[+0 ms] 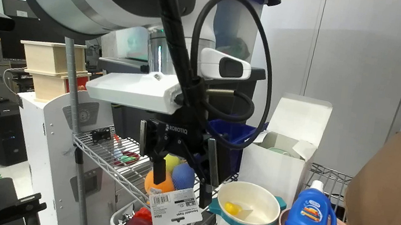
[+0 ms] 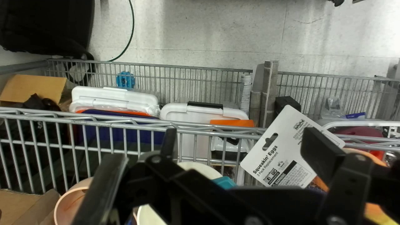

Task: Remove the yellow ball from the white pot and place it inside the blue storage bin

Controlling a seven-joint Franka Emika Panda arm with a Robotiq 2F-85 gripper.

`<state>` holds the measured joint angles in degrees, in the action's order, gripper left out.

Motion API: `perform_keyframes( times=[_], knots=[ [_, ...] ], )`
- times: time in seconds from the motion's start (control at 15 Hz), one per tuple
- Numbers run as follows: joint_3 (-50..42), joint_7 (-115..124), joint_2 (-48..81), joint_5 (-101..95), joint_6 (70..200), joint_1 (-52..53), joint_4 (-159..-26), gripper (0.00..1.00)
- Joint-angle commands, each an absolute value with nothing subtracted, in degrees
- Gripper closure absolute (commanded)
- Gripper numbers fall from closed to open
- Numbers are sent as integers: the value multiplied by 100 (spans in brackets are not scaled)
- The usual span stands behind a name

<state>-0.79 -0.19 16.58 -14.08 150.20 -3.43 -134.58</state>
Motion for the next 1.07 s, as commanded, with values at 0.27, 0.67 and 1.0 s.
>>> perform_keyframes(
  times=[0.27,0.67,1.0],
  knots=[
    [-189,-68,1656,-1339,15017,-226,-13455,0],
    [-189,-68,1656,-1339,15017,-226,-13455,0],
    [-189,-68,1656,-1339,15017,-226,-13455,0]
  ],
)
